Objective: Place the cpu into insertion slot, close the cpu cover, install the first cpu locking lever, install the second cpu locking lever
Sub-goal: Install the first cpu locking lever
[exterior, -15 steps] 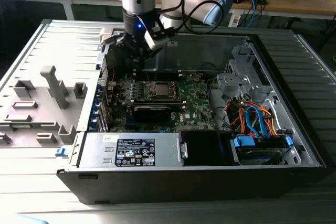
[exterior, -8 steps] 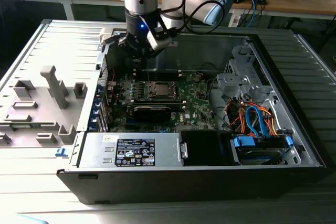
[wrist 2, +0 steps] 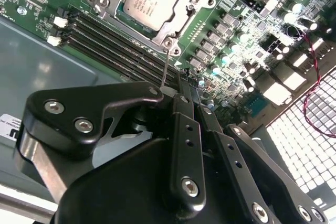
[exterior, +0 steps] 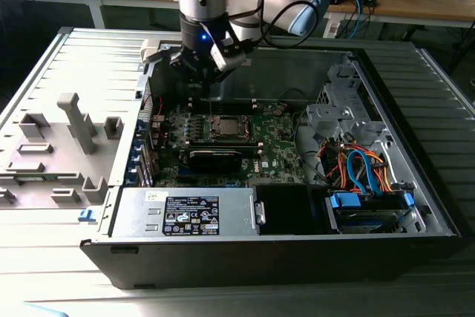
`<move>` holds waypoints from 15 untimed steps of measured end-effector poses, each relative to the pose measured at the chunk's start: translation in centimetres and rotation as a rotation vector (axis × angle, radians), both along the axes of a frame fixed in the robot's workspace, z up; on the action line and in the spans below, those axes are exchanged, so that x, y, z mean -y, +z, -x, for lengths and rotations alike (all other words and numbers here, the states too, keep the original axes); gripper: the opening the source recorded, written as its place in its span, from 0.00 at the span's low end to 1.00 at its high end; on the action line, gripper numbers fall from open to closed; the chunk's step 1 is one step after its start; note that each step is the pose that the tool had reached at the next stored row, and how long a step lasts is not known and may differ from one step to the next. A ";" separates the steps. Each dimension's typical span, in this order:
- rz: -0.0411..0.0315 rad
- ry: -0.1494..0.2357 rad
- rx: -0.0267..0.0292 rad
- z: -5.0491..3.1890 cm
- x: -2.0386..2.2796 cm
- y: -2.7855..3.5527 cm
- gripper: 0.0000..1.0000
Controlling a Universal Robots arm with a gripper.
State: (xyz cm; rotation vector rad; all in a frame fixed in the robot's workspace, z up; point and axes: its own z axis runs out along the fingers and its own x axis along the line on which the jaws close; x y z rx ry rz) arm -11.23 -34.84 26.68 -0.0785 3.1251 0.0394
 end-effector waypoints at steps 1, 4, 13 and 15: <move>0.0000 0.000 0.0000 -0.08 0.00 0.00 0.11; 0.0000 0.000 0.0000 -0.25 0.00 -0.01 0.11; 0.0000 0.000 0.0000 -0.90 0.00 -0.03 0.11; 0.0000 0.000 0.0000 -0.97 0.00 -0.04 0.11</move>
